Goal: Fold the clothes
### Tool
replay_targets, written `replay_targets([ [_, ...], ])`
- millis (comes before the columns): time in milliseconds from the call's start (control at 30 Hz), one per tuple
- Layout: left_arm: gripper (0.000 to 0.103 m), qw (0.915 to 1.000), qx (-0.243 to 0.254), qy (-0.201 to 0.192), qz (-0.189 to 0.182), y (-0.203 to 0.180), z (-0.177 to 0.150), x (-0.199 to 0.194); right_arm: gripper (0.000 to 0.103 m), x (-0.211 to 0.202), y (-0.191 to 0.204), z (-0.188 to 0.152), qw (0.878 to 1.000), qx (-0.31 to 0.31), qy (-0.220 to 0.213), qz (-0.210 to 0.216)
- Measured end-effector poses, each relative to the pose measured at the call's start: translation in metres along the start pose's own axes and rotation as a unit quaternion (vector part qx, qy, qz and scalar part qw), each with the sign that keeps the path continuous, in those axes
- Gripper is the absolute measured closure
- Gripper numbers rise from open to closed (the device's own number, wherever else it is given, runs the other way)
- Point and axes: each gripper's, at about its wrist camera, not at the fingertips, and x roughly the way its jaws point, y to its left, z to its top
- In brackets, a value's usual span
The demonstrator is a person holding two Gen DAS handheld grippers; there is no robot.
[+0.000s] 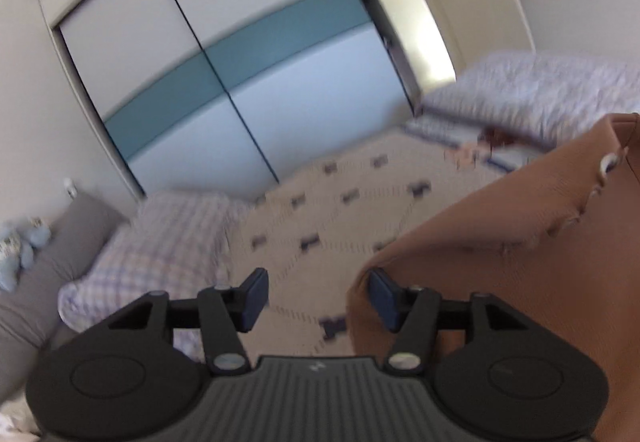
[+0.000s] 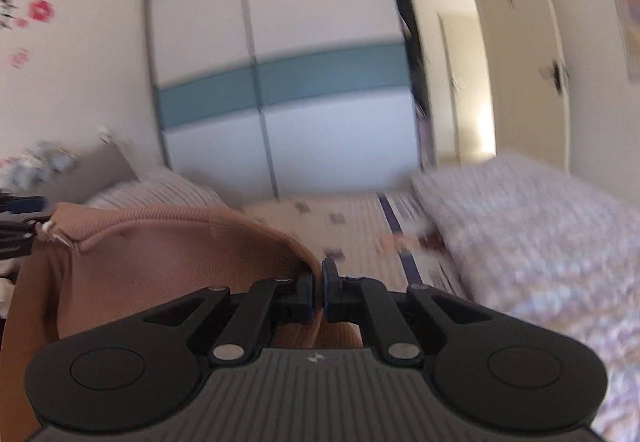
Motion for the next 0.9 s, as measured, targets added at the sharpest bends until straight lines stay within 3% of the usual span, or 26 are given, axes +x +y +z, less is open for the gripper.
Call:
replay_targets([
  [33,0.048,0.9995,-0.004,0.031,0.005,-0.011,-0.010,0.020,0.091,0.030,-0.003,-0.011,0.998,-0.018,0.034,-0.050],
  [67,0.048,0.9994,-0.012,0.032,-0.001,-0.016,-0.023,0.024,0.091,0.052,-0.002,-0.025,0.993,-0.047,0.052,-0.093],
  [100,0.042,0.9990,-0.023,0.029,-0.023,-0.018,-0.040,0.021,0.089,0.060,-0.002,-0.038,0.991,-0.061,0.052,-0.107],
  [133,0.034,0.9979,-0.035,0.026,-0.047,-0.020,-0.057,0.019,0.089,0.058,-0.004,-0.051,0.992,-0.065,0.039,-0.100],
  [200,0.031,0.9921,-0.073,0.058,-0.084,-0.022,-0.096,0.009,0.064,0.052,-0.016,-0.076,0.996,-0.039,0.042,-0.072],
  [267,0.031,0.9816,-0.114,0.092,-0.123,-0.024,-0.135,-0.002,0.063,0.041,-0.026,-0.103,0.997,0.001,0.071,-0.042],
  [367,0.030,0.9585,-0.169,0.141,-0.181,-0.030,-0.191,-0.022,0.062,0.016,-0.041,-0.146,0.992,0.054,0.118,0.008],
  [433,0.024,0.9517,-0.185,0.153,-0.191,-0.032,-0.214,-0.037,0.058,-0.009,-0.050,-0.177,0.983,0.090,0.152,0.038],
  [600,0.013,0.9481,-0.182,0.164,-0.202,-0.039,-0.235,-0.066,0.057,-0.063,-0.070,-0.250,0.950,0.199,0.224,0.085],
  [700,0.009,0.9431,-0.173,0.185,-0.215,-0.054,-0.241,-0.069,0.056,-0.084,-0.071,-0.280,0.936,0.247,0.225,0.107],
  [767,0.009,0.9430,-0.172,0.198,-0.205,-0.066,-0.246,-0.063,0.055,-0.089,-0.067,-0.287,0.929,0.272,0.217,0.123],
  [800,0.019,0.9432,-0.172,0.205,-0.197,-0.071,-0.248,-0.060,0.056,-0.088,-0.062,-0.288,0.925,0.280,0.217,0.134],
  [833,0.048,0.9443,-0.174,0.200,-0.195,-0.077,-0.247,-0.058,0.059,-0.084,-0.054,-0.288,0.923,0.277,0.220,0.148],
  [867,0.065,0.9431,-0.185,0.200,-0.190,-0.076,-0.246,-0.056,0.075,-0.079,-0.042,-0.288,0.925,0.263,0.227,0.154],
  [900,0.094,0.9414,-0.197,0.201,-0.186,-0.076,-0.245,-0.055,0.086,-0.075,-0.030,-0.286,0.931,0.240,0.232,0.144],
])
